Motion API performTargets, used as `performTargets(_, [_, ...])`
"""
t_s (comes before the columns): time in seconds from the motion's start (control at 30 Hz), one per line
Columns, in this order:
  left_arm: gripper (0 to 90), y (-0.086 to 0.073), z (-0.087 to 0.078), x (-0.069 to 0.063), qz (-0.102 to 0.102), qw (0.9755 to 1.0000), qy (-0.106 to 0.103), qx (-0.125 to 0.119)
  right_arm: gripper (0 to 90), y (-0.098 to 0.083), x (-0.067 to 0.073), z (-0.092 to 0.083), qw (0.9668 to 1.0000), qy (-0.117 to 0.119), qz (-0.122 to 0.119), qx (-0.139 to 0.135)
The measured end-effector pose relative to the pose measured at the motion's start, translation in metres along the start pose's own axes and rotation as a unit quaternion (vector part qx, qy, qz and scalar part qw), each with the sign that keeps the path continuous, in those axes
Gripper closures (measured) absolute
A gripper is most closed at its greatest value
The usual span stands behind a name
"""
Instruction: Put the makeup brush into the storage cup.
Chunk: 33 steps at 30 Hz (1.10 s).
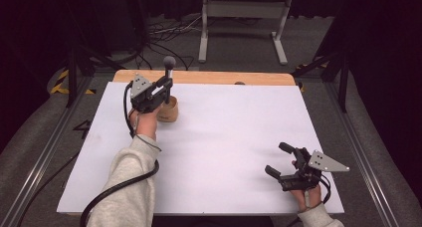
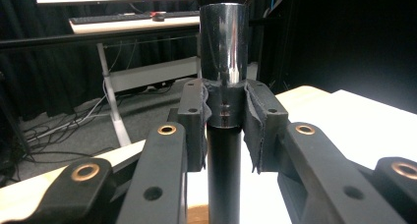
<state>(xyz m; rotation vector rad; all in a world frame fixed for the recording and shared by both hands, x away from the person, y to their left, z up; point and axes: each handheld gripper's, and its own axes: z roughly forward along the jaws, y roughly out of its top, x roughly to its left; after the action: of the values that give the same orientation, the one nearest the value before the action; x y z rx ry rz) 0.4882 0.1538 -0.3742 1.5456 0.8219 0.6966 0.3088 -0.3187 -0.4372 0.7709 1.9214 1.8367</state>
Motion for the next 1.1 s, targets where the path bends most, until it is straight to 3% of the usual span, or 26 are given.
performTargets(0.2, [71.8,-0.006,0.004,0.004,-0.015,0.9998,-0.012,0.002,1.2,0.0,0.0,-0.001,1.0,0.003,0.001,-0.002])
performTargets(0.3, [71.8,-0.009,0.005,0.006,-0.009,0.9999,-0.009,0.004,1.2,0.0,0.0,-0.001,1.0,0.003,0.003,-0.003])
performTargets(0.43, [71.5,-0.014,0.009,0.007,-0.004,0.9997,-0.023,0.011,1.2,0.0,0.0,-0.001,1.0,0.005,0.005,-0.001])
performTargets(1.1, [71.5,-0.031,0.015,0.013,-0.009,0.9994,-0.006,0.033,1.2,-0.001,0.0,-0.001,0.9999,0.011,0.006,-0.001])
